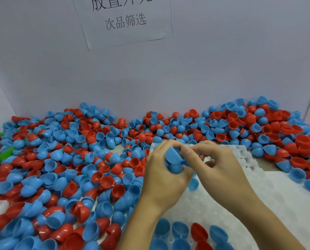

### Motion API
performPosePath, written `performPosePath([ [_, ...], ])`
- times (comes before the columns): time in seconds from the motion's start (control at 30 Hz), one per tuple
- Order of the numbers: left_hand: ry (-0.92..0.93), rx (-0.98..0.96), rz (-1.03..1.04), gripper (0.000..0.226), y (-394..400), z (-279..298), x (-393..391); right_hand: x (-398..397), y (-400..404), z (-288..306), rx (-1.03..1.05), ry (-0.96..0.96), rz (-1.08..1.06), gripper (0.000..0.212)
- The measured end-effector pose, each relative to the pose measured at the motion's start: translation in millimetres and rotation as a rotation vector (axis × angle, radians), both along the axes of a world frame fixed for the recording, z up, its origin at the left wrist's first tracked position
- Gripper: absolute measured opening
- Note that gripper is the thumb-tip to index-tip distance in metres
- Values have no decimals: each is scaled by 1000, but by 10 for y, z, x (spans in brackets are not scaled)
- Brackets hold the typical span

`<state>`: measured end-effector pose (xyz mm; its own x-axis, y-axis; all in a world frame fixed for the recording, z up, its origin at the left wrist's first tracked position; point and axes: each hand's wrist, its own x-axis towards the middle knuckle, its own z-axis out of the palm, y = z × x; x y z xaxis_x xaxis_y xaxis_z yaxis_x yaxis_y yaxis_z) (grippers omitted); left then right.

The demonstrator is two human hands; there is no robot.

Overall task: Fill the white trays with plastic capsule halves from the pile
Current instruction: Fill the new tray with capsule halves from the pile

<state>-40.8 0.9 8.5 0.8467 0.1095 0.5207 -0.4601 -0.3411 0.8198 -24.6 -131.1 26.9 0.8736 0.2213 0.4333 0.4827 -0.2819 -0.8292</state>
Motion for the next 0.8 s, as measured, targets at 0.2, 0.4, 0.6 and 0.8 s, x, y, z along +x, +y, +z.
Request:
performPosePath([
  [0.2,-117,322,108,24,0,-19,1,21,-52,27,31,242,182,31],
  [0.4,-72,355,81,31,16,-38,-3,19,-132,71,-36,295,254,13],
  [0.6,11,209,116,39,33,-49,-6,20,-154,109,90,296,193,19],
  [0.8,78,-2,163,39,53,-19,16,52,-211,115,85,358,200,17],
])
